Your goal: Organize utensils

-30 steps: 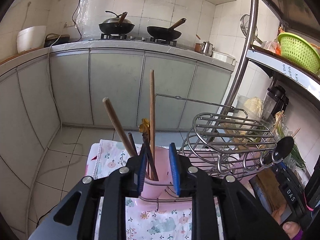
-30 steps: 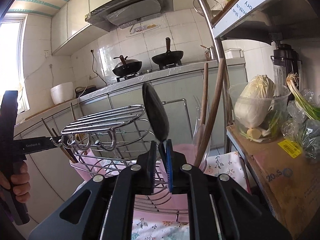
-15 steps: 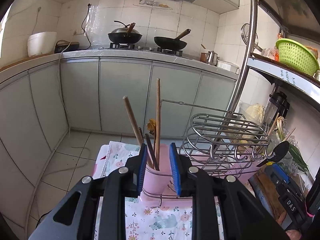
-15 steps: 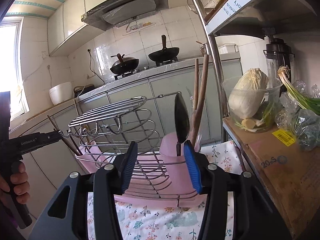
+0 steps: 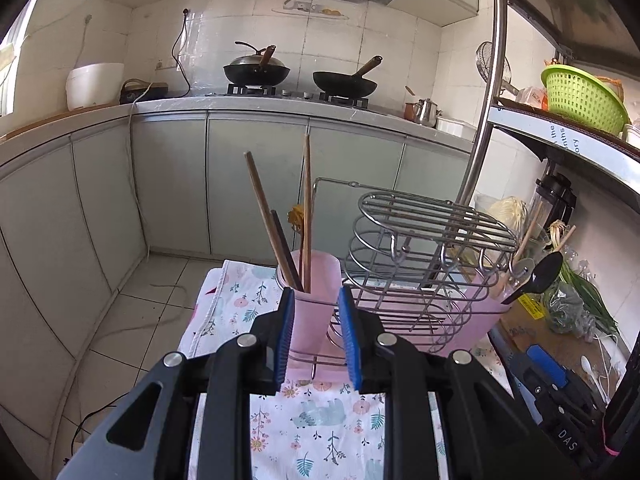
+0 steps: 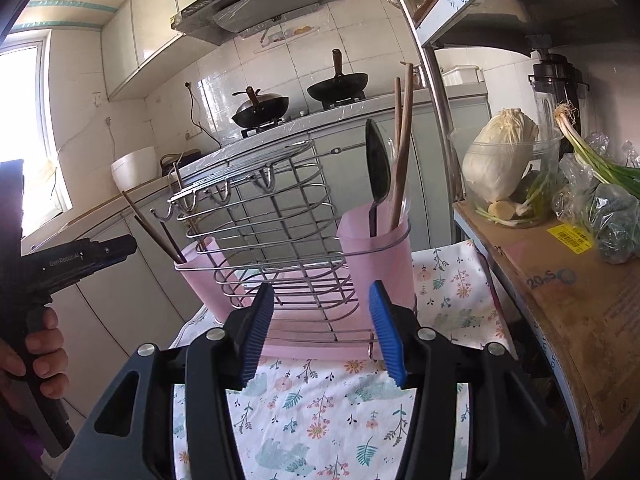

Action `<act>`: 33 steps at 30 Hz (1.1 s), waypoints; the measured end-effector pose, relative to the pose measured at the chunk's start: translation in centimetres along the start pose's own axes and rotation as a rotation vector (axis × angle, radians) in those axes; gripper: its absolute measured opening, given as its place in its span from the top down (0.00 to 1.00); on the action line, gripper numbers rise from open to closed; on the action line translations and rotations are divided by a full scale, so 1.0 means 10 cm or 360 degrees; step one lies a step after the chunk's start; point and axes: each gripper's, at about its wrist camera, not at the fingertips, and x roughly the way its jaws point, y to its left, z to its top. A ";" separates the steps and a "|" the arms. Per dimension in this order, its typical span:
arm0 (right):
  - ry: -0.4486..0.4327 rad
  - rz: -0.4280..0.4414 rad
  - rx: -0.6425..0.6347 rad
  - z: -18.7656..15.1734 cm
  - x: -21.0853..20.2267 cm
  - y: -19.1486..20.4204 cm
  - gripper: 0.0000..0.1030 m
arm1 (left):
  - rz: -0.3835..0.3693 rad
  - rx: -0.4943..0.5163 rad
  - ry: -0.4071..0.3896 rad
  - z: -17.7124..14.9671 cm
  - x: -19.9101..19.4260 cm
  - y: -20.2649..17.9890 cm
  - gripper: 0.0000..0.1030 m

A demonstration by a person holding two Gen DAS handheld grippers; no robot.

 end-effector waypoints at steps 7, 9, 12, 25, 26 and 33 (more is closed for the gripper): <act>0.0036 0.0054 -0.0076 -0.10 -0.14 0.17 0.51 | 0.0008 0.0021 0.0087 -0.20 -0.10 -0.10 0.79; 0.0049 0.0072 -0.0082 -0.13 -0.17 0.20 0.51 | 0.0018 0.0011 0.0117 -0.26 -0.12 -0.12 0.79; 0.0080 0.0094 -0.0084 -0.15 -0.20 0.22 0.51 | 0.0033 -0.0002 0.0139 -0.32 -0.14 -0.15 0.79; 0.0119 0.0134 -0.0232 -0.19 -0.26 0.36 0.36 | 0.0044 -0.0099 0.0157 -0.45 -0.20 -0.28 0.79; 0.0124 0.0132 -0.0240 -0.20 -0.26 0.36 0.36 | 0.0046 -0.0098 0.0157 -0.46 -0.21 -0.29 0.79; 0.0182 0.0087 -0.0217 -0.31 -0.30 0.38 0.35 | 0.0000 -0.0083 0.0174 -0.55 -0.25 -0.33 0.79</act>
